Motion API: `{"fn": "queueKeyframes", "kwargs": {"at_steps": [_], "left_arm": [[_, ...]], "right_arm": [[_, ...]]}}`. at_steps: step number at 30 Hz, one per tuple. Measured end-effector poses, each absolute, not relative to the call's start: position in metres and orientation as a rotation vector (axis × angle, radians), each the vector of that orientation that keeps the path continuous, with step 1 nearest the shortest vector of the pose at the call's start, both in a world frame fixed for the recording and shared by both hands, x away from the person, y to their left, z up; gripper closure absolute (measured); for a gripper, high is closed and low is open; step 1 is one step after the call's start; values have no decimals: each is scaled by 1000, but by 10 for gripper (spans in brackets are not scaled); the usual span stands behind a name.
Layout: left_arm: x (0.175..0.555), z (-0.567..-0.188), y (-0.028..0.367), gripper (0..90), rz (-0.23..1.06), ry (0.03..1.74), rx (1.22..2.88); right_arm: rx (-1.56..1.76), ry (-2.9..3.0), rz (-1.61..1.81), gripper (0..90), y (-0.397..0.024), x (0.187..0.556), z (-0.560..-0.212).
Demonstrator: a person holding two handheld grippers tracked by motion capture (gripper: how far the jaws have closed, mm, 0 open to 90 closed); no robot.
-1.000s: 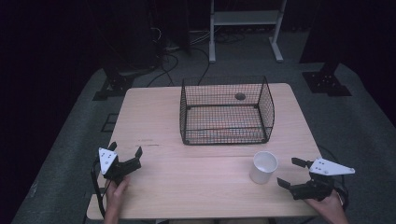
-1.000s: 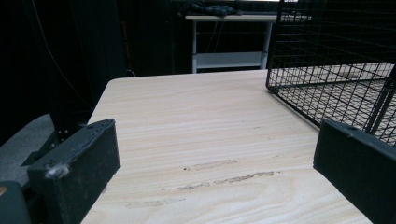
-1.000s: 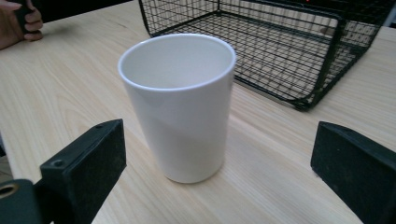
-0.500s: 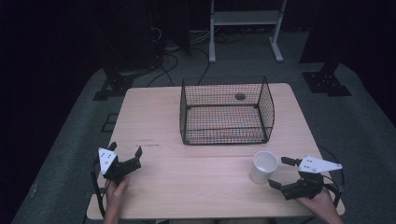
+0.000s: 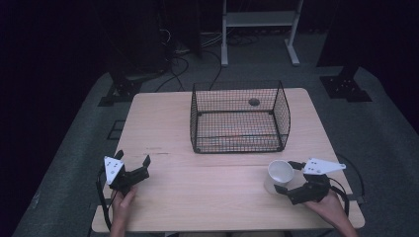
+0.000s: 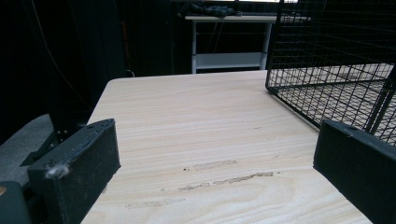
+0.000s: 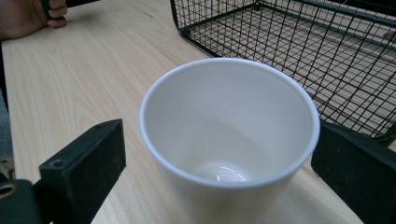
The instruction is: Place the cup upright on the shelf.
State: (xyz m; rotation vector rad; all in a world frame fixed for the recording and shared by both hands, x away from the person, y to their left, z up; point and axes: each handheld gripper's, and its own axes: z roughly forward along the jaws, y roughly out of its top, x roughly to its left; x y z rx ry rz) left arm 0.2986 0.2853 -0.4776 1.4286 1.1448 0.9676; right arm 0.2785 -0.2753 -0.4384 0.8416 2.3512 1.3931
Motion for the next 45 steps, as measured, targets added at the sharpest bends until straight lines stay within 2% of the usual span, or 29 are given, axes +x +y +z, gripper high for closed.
{"fn": "queueKeyframes", "kwargs": {"at_steps": [5, 8, 14, 45], "left_arm": [[299, -478, 285, 0, 967, 1145, 1427], [299, -478, 285, 0, 967, 1144, 1428], [299, -478, 285, 0, 967, 1144, 1427], [298, -478, 286, 0, 965, 1143, 1427]], "right_arm": [[847, 2360, 1396, 56, -273, 284, -441], [838, 2380, 1409, 142, -273, 287, -441], [855, 2383, 1428, 191, -276, 290, -439], [765, 2474, 1475, 195, -256, 319, -387]]}}
